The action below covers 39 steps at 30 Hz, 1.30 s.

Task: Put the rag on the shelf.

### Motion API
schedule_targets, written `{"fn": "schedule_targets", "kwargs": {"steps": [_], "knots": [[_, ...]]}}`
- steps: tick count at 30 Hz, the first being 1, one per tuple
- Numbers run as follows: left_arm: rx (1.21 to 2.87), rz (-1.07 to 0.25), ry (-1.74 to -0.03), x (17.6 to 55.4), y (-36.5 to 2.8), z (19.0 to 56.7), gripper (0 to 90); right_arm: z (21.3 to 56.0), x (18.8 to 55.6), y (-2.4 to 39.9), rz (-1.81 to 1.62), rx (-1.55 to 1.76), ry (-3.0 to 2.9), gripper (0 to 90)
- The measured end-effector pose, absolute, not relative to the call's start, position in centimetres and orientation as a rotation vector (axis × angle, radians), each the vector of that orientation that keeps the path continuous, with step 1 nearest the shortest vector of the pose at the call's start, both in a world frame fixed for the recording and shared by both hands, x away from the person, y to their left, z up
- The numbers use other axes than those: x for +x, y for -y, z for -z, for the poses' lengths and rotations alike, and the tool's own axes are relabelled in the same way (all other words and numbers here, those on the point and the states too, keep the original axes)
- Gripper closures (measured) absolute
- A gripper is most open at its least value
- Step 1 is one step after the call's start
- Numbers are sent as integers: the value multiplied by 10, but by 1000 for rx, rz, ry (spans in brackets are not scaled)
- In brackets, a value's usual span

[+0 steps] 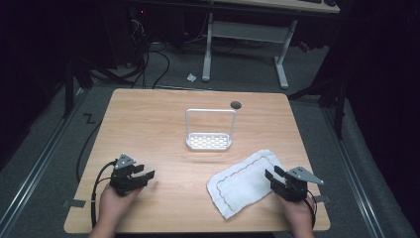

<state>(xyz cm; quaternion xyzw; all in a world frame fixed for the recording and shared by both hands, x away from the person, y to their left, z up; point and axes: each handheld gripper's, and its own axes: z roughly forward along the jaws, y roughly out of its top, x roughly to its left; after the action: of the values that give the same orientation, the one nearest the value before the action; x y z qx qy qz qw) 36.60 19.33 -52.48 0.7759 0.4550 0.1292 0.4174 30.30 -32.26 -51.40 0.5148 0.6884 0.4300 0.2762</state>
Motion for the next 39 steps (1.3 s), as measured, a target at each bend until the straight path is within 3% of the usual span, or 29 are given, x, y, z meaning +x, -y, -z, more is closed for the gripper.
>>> {"fn": "schedule_targets", "kwargs": {"steps": [15,17,19,21,26,32,39], "knots": [[1964,-306,-1092,366,-168,532,440,519,294,342,-1152,1414,-1844,554],[1935,-292,-1056,364,-165,530,537,517,295,344,-1173,1421,-1836,563],[1883,-243,-1028,363,-157,527,565,516,294,345,-1177,1417,-1834,566],[1880,-176,-960,365,-134,521,754,514,293,345,-1184,1402,-1832,576],[1935,-136,-875,369,-88,519,898,514,291,346,-1189,1397,-1832,585],[2027,-107,-713,369,-18,516,900,515,291,349,-1196,1404,-1829,589],[2134,-90,-675,369,10,528,900,516,291,349,-1206,1413,-1835,589]]}}
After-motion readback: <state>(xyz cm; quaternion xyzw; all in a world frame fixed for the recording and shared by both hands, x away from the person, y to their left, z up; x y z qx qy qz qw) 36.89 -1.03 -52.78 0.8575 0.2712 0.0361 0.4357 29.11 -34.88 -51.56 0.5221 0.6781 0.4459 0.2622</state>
